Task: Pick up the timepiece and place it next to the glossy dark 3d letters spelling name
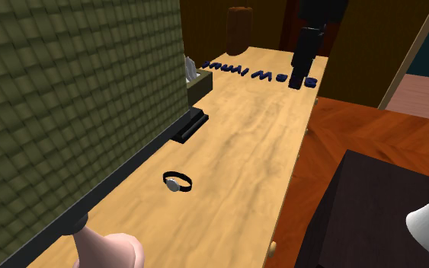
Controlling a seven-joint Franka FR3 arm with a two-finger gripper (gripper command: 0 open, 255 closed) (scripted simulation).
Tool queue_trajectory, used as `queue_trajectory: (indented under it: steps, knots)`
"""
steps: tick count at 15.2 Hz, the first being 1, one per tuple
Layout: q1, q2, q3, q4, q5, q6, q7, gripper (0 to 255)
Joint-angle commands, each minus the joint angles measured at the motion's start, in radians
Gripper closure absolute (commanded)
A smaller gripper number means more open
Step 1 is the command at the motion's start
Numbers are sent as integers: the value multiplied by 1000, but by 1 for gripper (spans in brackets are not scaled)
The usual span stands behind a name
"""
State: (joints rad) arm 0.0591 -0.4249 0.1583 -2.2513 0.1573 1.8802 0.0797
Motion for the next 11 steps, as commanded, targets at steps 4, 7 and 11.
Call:
queue_trajectory:
  steps: [4,7,11]
  knots:
    - [19,165,63,81,-3,81,72,0]
    - [31,272,95,146,-19,119,118,0]
    - [51,419,131,251,-55,156,182,0]
